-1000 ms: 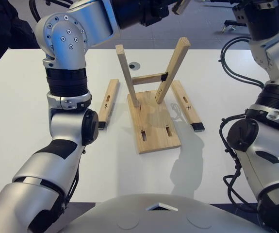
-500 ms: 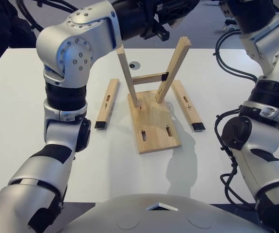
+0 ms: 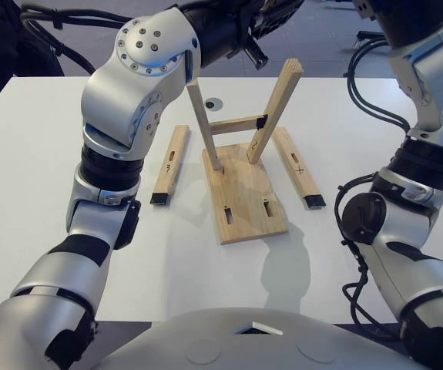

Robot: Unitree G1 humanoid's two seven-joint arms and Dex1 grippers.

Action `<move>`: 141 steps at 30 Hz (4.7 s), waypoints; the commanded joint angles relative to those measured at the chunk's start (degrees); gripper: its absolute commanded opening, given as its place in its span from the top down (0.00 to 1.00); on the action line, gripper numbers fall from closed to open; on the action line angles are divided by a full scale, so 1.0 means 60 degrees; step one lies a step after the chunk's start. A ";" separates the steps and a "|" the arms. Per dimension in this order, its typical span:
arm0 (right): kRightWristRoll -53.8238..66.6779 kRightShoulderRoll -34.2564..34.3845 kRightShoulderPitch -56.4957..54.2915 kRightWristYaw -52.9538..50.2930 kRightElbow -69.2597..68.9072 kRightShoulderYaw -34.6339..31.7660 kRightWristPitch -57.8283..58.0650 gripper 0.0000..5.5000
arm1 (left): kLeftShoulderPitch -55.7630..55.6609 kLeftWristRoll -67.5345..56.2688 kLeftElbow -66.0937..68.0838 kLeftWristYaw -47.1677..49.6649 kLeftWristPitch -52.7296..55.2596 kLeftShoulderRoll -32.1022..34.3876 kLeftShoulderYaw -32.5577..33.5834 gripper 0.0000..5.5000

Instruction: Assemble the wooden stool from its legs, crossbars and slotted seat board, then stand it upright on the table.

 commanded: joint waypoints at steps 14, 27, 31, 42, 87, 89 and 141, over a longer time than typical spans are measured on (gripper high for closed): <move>0.0009 0.0306 -0.0001 -0.0478 -0.0068 0.0372 -0.0864 0.63 | 0.0255 0.0411 -0.0348 -0.0004 0.0049 -0.0242 -0.0065 0.77; 0.0081 0.0265 0.0345 -0.0650 -0.0355 0.0418 -0.1020 0.92 | 0.0144 0.0776 -0.0359 0.0035 -0.0068 -0.0249 -0.0113 0.77; 0.0030 0.0168 0.0351 -0.0709 -0.0332 0.0387 -0.1042 0.93 | -0.0028 0.1113 -0.0211 0.0048 -0.0279 -0.0154 -0.0214 0.68; -0.0411 -0.0212 0.0355 -0.0721 -0.0161 0.0272 -0.1224 0.93 | -0.0234 0.0369 -0.0584 -0.0364 0.0511 -0.0261 0.0454 0.35; -0.7318 -0.0558 0.4226 0.3418 0.4532 0.0940 -0.5089 0.93 | 0.1734 -0.1603 0.1651 0.0513 0.1536 0.1782 0.4187 0.20; -0.6953 -0.0625 0.4083 0.3339 0.4039 0.0641 -0.4633 0.93 | 0.1747 -0.1616 0.1610 0.0532 0.1540 0.1765 0.4173 0.20; -0.7456 0.0211 0.4785 0.2586 0.3330 0.0436 -0.5163 0.93 | 0.1999 -0.1671 0.1322 0.0700 0.1405 0.1702 0.3910 0.20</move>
